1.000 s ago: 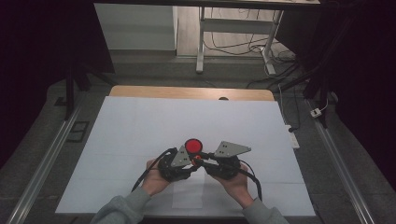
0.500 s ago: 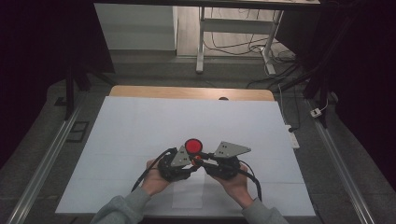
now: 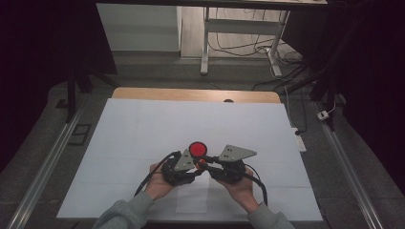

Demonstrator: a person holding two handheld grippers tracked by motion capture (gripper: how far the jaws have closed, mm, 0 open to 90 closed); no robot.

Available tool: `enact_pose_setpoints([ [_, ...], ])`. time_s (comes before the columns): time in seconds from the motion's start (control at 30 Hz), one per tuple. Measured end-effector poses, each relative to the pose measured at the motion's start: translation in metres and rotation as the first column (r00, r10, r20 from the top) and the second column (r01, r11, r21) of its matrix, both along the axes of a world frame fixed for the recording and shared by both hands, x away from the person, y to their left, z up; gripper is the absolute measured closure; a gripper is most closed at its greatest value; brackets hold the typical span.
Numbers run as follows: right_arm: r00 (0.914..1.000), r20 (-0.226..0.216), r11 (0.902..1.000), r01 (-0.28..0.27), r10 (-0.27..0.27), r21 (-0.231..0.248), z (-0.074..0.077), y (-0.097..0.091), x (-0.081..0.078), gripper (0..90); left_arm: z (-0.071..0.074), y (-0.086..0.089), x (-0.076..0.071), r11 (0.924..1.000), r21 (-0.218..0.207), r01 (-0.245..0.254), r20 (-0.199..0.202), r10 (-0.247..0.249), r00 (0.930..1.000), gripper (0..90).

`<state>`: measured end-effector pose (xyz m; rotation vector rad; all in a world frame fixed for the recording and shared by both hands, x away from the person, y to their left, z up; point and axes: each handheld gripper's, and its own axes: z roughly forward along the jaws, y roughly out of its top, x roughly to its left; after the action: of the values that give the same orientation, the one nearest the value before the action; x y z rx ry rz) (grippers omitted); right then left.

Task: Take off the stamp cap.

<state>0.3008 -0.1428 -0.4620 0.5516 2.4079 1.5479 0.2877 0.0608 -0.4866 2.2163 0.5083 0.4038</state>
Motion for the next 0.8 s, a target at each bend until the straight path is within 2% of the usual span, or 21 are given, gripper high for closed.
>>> enact_pose_setpoints([
  [0.8, 0.9998, 0.016, 1.0, 0.006, -0.007, 0.001, -0.0012, 0.001, -0.0016, 72.9, -0.0014, 0.0014, 0.0014, 0.9998, -0.019, 0.002, -0.021, -0.002, 0.9998, 65.2],
])
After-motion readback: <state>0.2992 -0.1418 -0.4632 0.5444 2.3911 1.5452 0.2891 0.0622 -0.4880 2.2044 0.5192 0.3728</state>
